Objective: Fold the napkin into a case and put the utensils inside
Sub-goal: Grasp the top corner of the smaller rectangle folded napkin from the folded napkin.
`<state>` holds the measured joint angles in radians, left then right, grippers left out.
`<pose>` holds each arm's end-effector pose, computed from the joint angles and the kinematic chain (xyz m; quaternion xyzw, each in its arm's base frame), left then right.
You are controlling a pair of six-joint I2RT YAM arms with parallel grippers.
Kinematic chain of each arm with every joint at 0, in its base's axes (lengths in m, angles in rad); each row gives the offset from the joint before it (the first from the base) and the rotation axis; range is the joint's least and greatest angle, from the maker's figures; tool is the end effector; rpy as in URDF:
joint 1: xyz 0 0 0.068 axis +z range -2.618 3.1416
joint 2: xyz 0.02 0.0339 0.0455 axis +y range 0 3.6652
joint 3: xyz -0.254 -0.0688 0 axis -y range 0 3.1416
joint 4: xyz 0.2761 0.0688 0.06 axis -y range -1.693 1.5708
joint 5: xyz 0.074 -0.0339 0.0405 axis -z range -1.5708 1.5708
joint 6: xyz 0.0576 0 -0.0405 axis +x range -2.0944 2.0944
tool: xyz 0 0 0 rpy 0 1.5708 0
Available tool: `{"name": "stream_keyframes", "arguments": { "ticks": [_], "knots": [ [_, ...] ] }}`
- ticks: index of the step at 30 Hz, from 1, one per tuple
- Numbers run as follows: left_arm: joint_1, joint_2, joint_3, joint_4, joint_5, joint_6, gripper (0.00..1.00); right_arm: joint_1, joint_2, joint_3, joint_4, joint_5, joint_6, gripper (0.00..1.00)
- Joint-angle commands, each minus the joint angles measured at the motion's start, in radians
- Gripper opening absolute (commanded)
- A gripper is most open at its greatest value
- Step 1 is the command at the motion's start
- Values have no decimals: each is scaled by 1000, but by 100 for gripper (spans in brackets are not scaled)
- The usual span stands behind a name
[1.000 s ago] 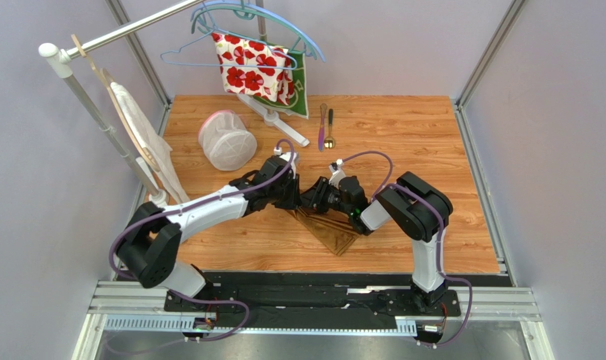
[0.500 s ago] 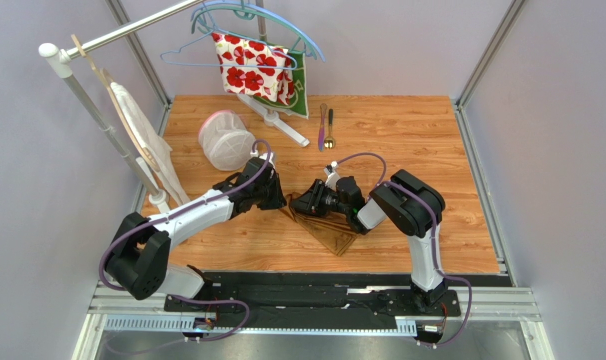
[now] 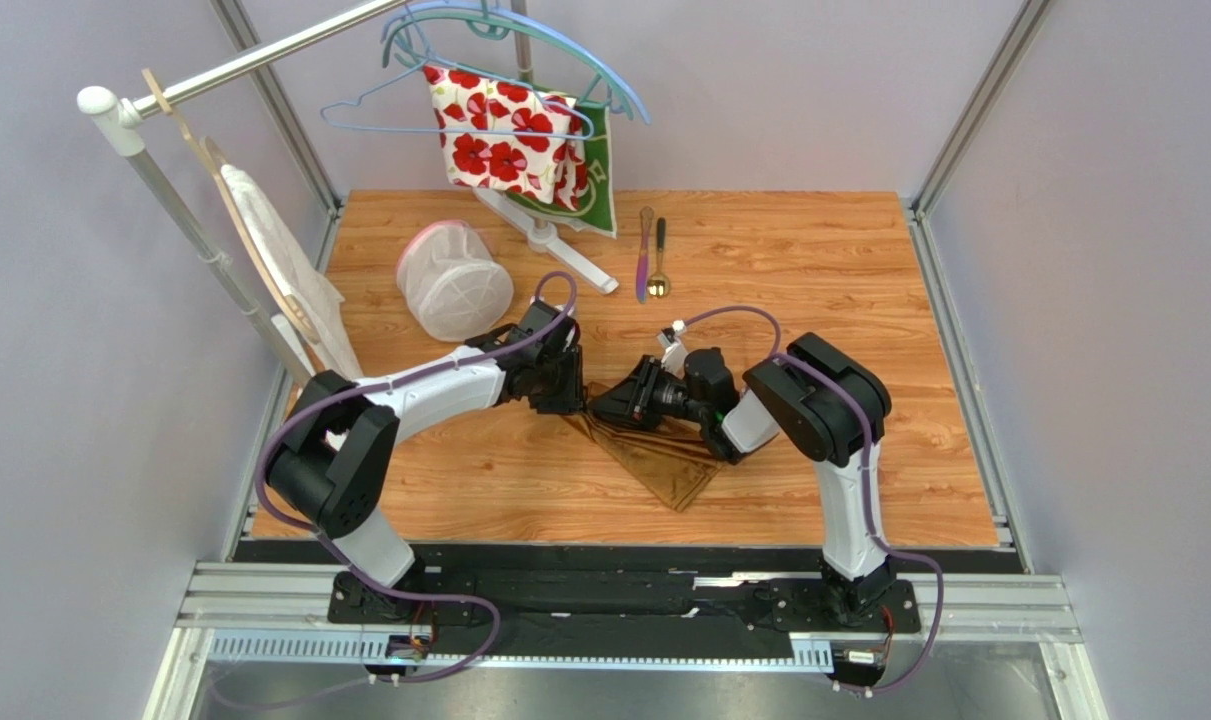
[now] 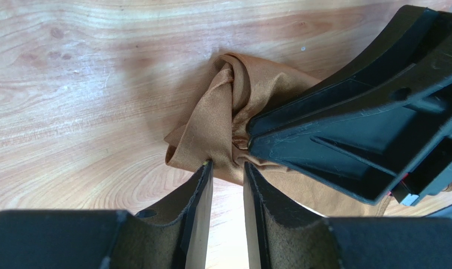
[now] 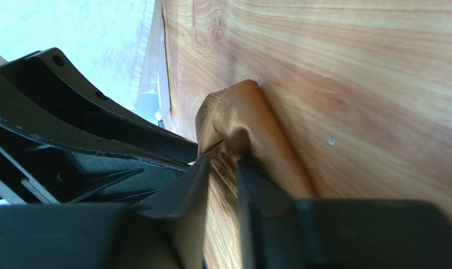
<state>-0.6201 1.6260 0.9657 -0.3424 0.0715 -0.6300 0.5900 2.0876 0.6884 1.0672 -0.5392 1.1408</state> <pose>0.2903 -0.2123 0.1343 0.0053 0.9594 -0.1917 0.2070 0.2897 0.2296 0.0323 0.0646 0.7973 0.5666 0.1977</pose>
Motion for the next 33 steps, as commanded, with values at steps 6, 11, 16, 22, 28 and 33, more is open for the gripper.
{"name": "stream_keyframes", "arguments": {
  "ticks": [6, 11, 16, 22, 28, 33],
  "knots": [
    [-23, -2, 70, -73, -70, 3, 35, -12, 48, 14, 45, -42, -1, 12],
    [-20, 15, 134, -124, -117, 1, 32, -12, 74, 19, 39, -45, 5, 5],
    [-21, 74, 202, -185, -144, 7, 33, -13, 84, 17, 42, -45, 5, 0],
    [-23, 130, 249, -208, -133, 19, 35, -13, 77, 10, 0, -33, -19, 0],
    [-23, 173, 295, -242, -157, 36, 30, -16, 78, 10, -1, -34, -21, 0],
    [-33, 189, 301, -251, -141, 42, 34, -16, 80, 7, 4, -30, -21, 0]
  ]
}}
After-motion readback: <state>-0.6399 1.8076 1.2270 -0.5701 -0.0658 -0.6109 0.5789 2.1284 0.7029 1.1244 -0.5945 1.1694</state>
